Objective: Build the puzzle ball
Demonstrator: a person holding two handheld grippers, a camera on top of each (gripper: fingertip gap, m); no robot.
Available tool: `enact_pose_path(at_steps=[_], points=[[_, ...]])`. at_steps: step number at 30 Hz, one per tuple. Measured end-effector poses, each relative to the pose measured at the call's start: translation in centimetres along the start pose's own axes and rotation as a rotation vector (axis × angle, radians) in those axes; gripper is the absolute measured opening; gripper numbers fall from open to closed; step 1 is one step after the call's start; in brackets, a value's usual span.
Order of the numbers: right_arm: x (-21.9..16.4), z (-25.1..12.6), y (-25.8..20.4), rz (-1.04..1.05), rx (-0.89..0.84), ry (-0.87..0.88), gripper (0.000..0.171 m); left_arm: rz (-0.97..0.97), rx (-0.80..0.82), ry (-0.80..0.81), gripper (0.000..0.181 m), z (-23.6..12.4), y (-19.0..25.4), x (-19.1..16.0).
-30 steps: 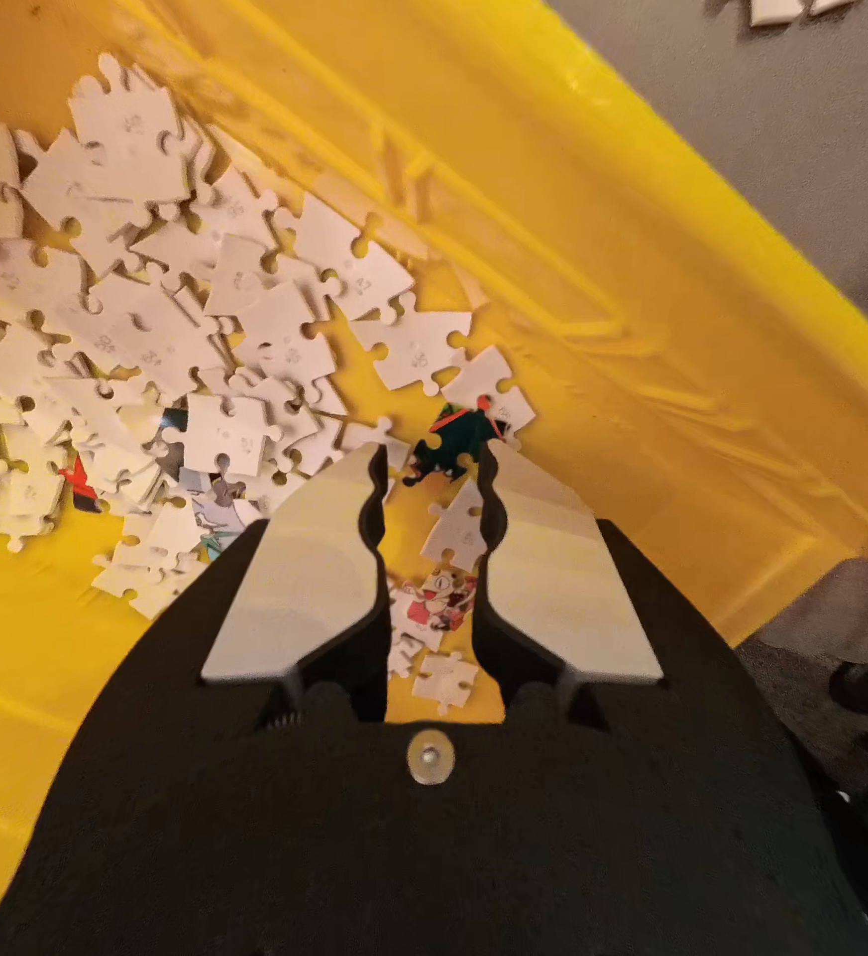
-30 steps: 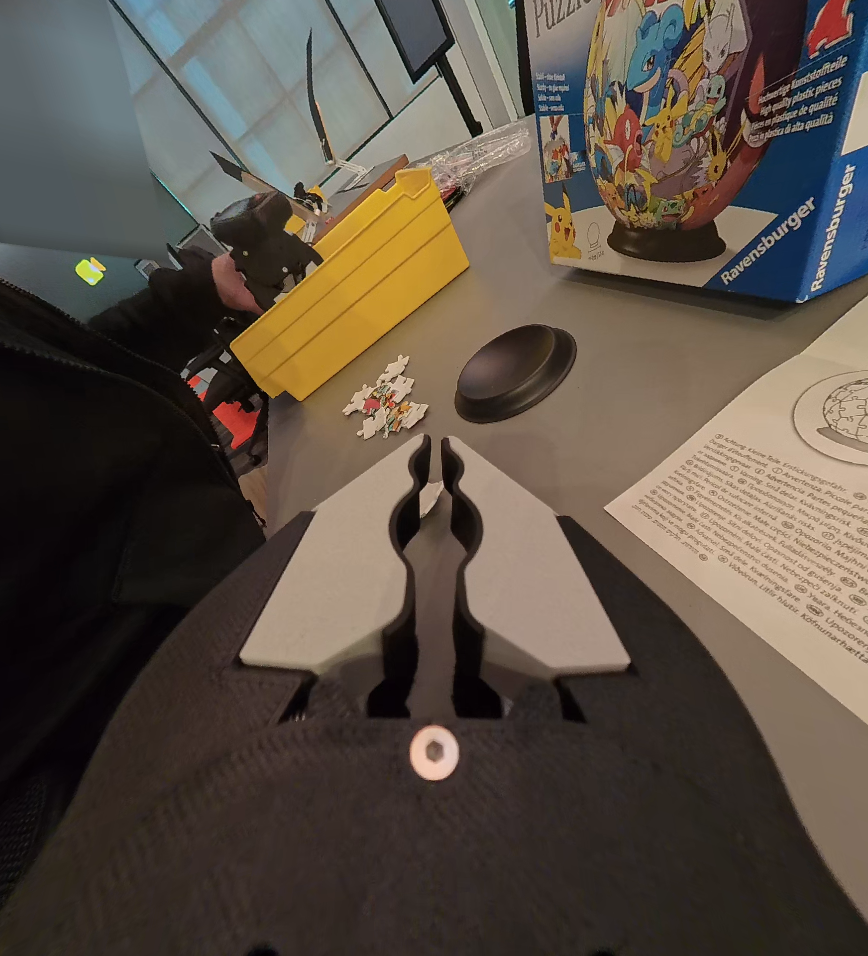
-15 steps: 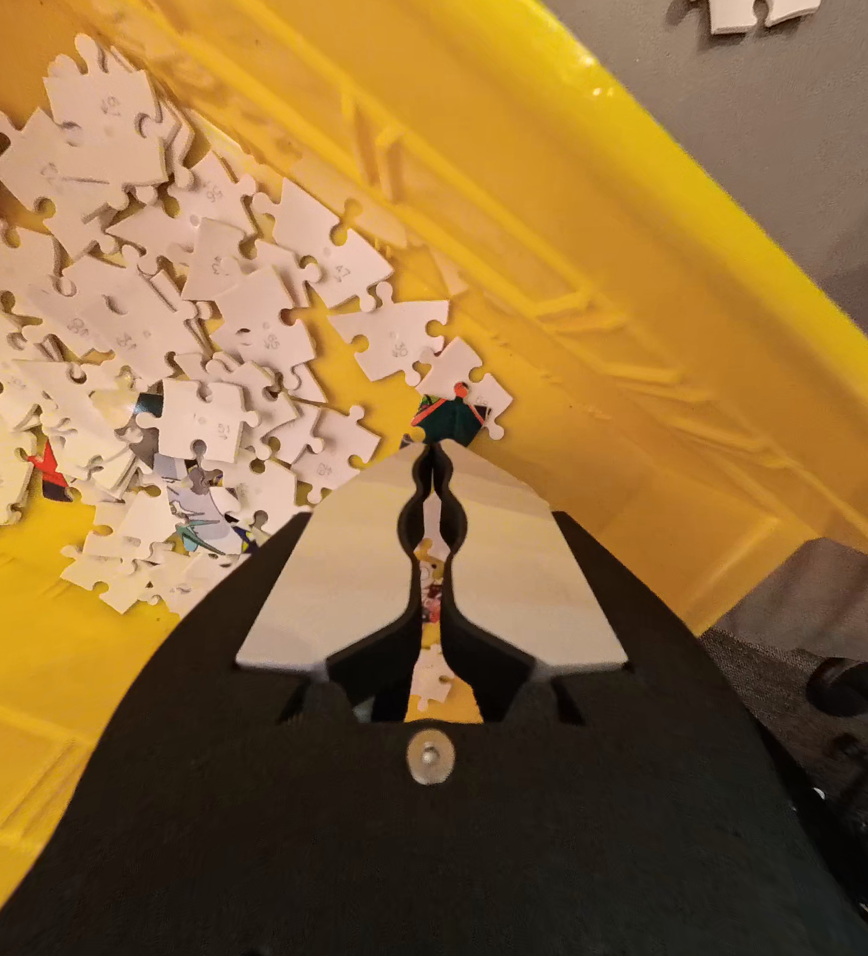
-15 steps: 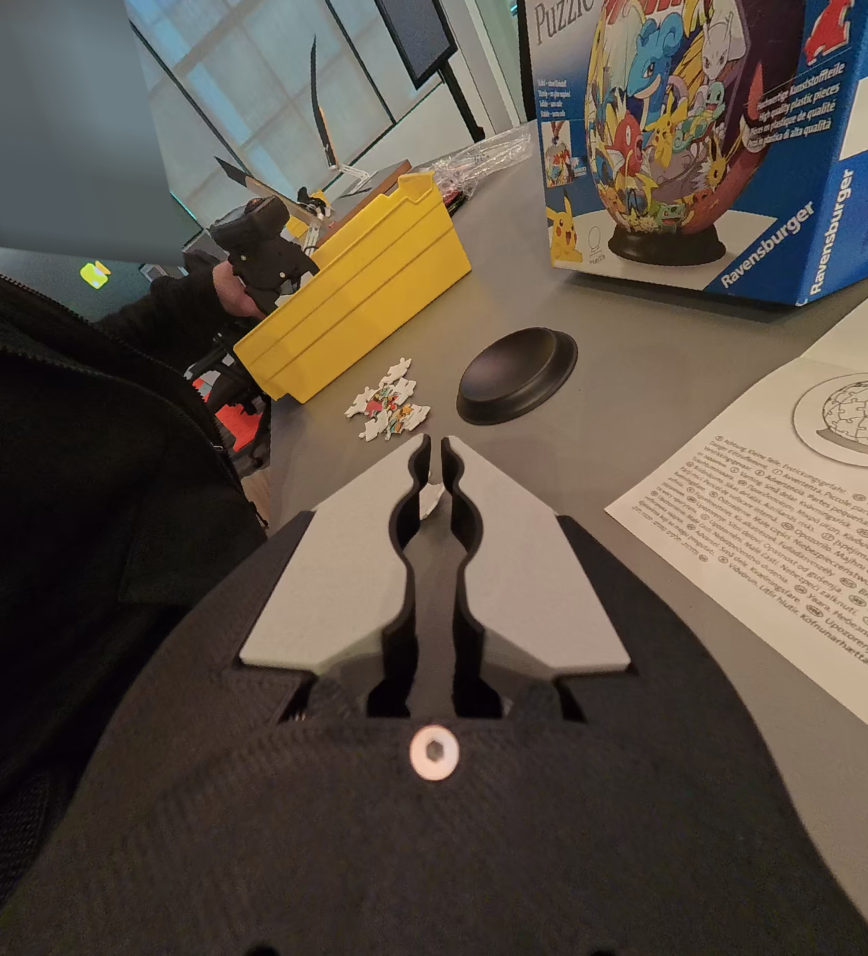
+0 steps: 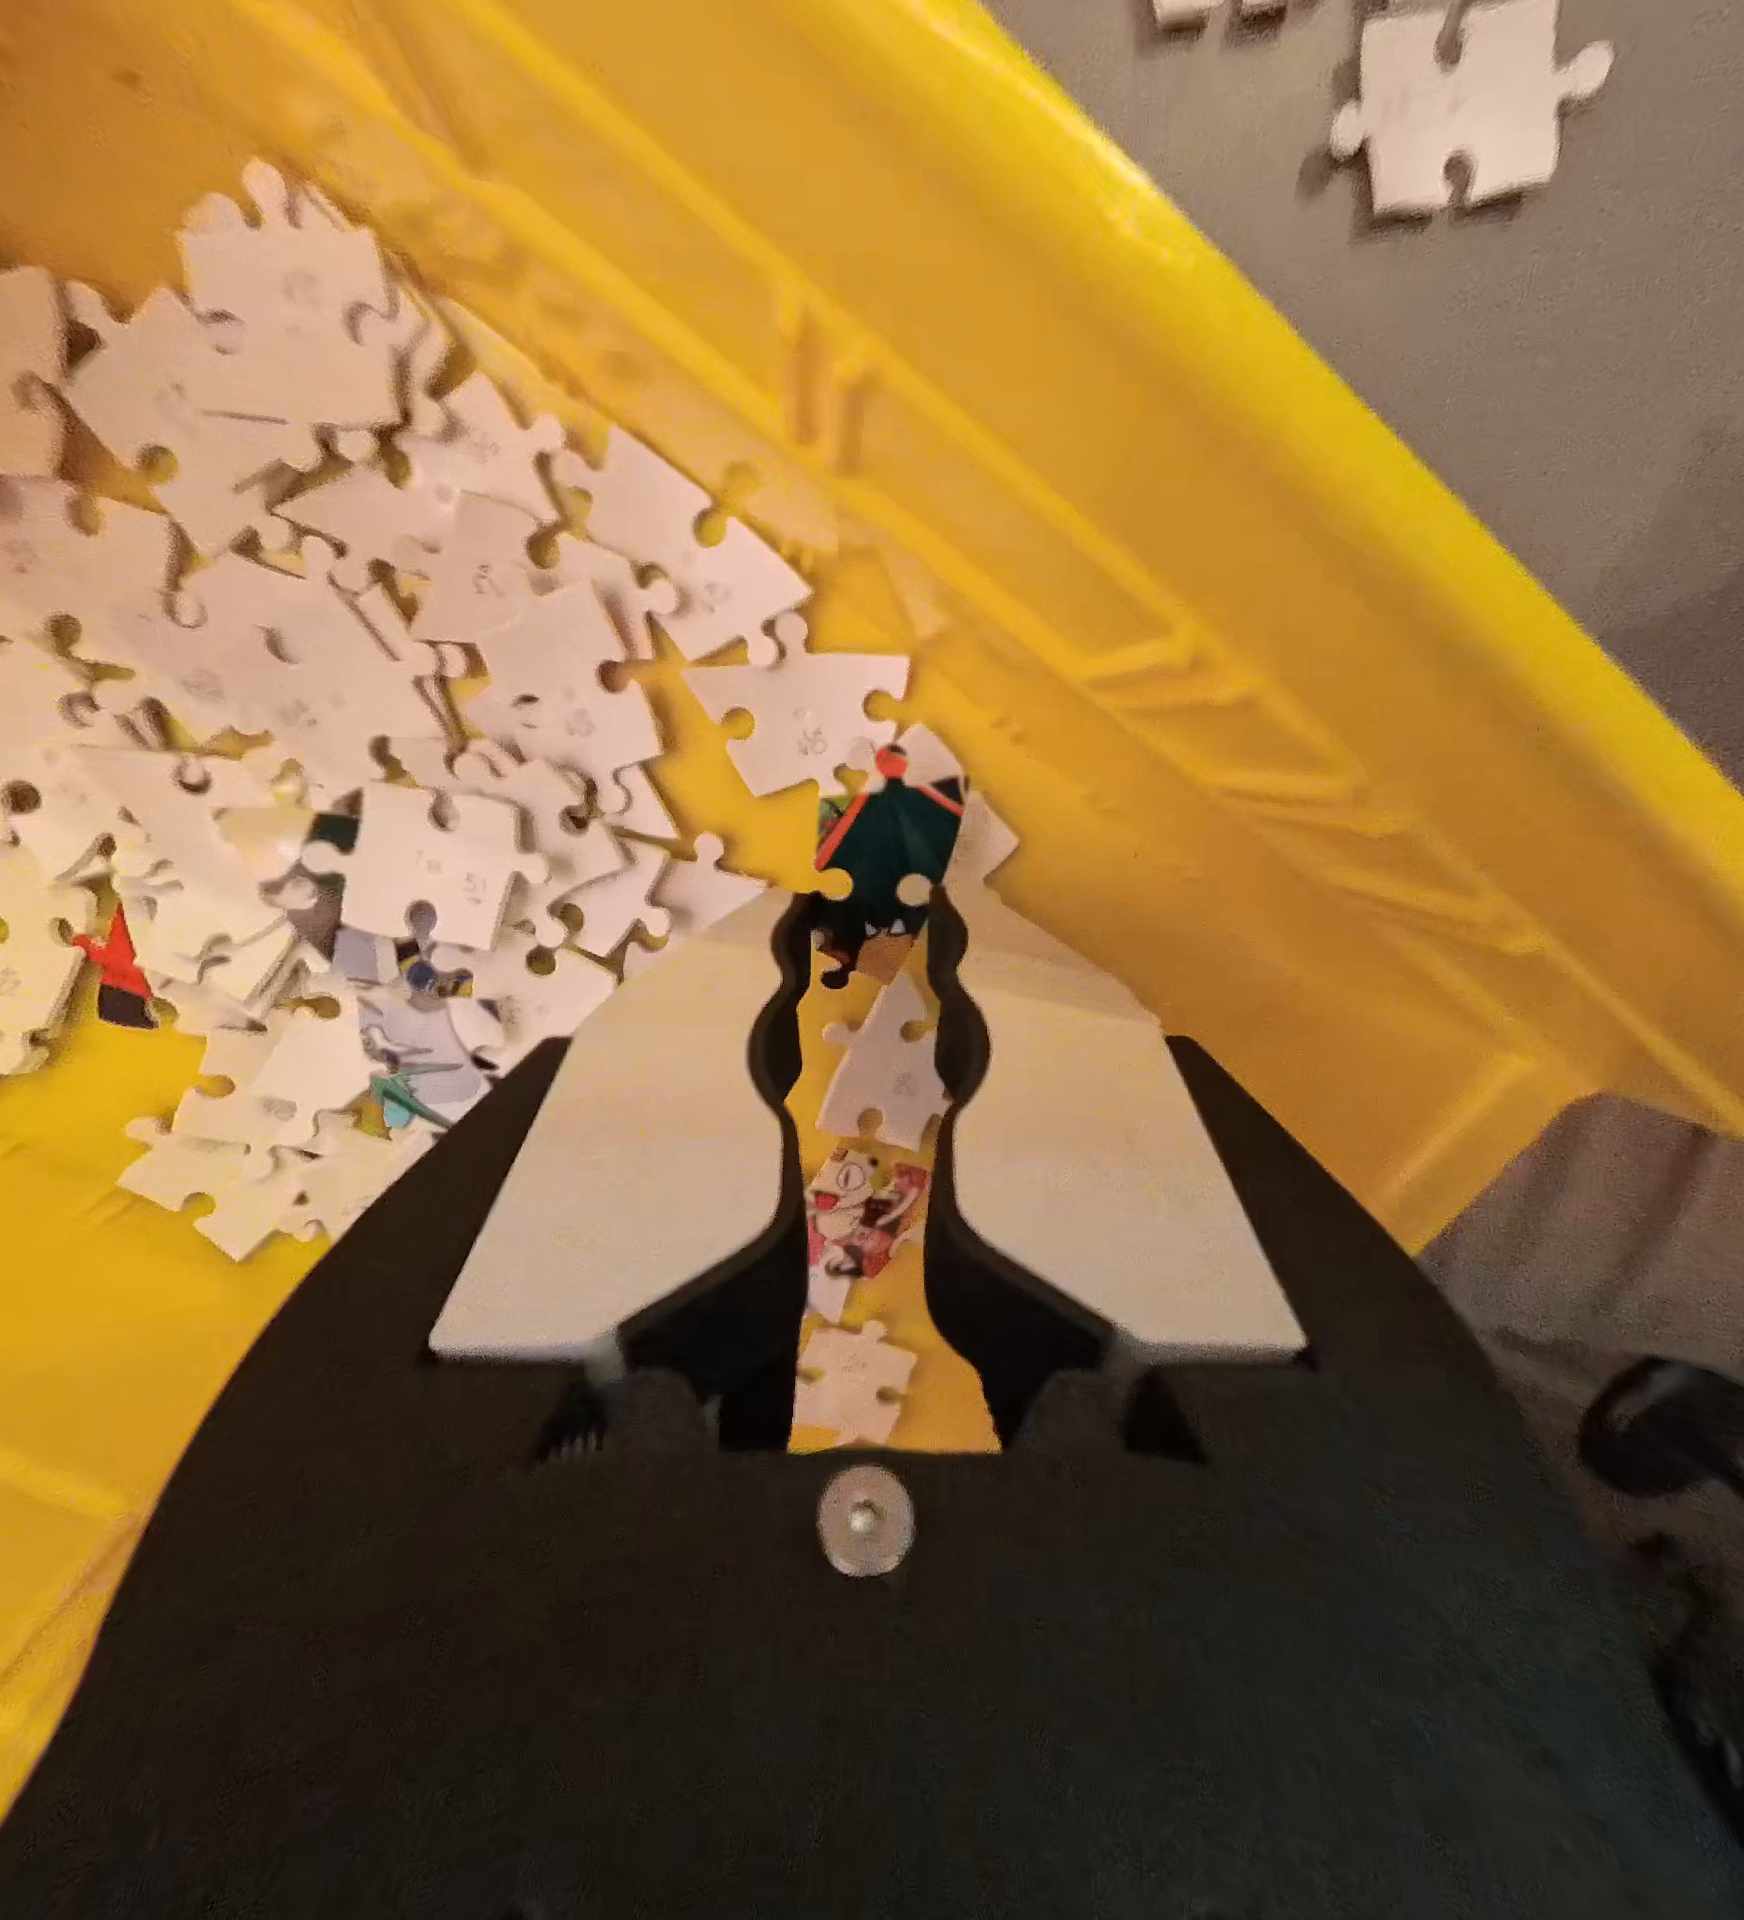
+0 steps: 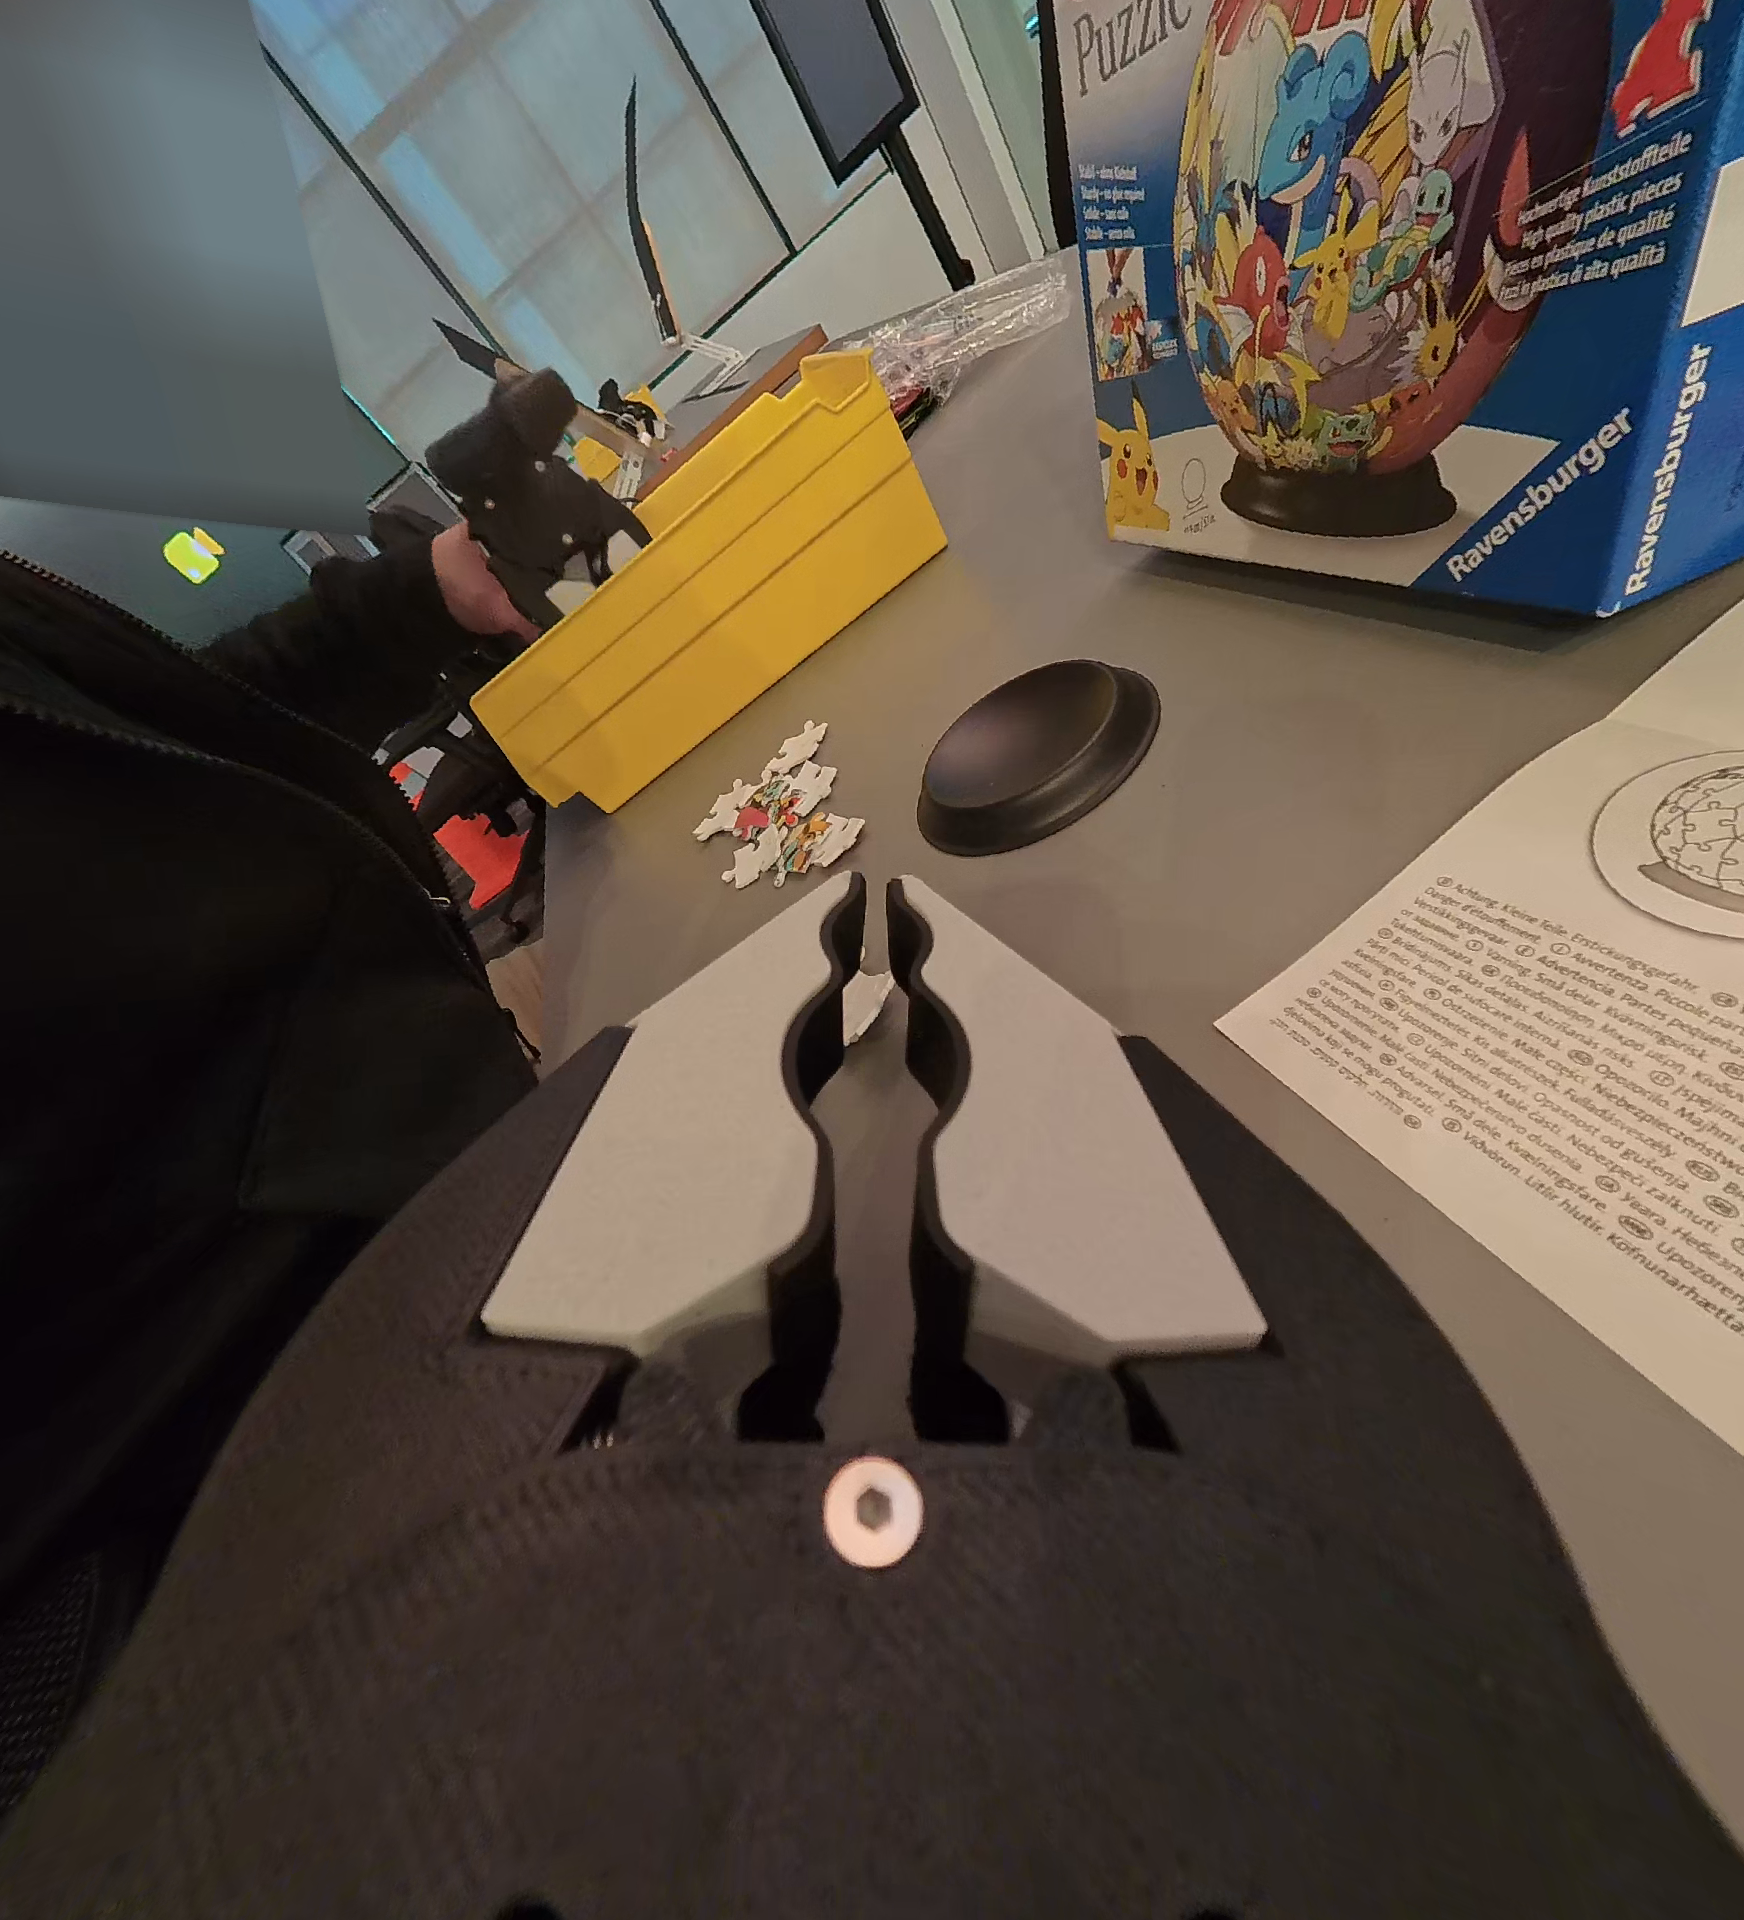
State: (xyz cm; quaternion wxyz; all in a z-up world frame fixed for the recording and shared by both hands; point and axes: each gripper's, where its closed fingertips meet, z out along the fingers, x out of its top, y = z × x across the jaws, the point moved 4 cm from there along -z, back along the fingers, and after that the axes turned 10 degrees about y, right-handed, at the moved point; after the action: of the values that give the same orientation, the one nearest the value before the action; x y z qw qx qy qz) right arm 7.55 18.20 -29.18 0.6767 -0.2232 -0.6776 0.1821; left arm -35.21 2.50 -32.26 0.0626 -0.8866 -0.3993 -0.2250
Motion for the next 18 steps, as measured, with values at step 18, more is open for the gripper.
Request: enact_pose_path(at_steps=[18], points=[[0.1,-0.1,-0.2,-0.006,0.009,0.016,0.003,-0.473,-0.435,1.462,0.021,-15.8,0.1,4.7]])
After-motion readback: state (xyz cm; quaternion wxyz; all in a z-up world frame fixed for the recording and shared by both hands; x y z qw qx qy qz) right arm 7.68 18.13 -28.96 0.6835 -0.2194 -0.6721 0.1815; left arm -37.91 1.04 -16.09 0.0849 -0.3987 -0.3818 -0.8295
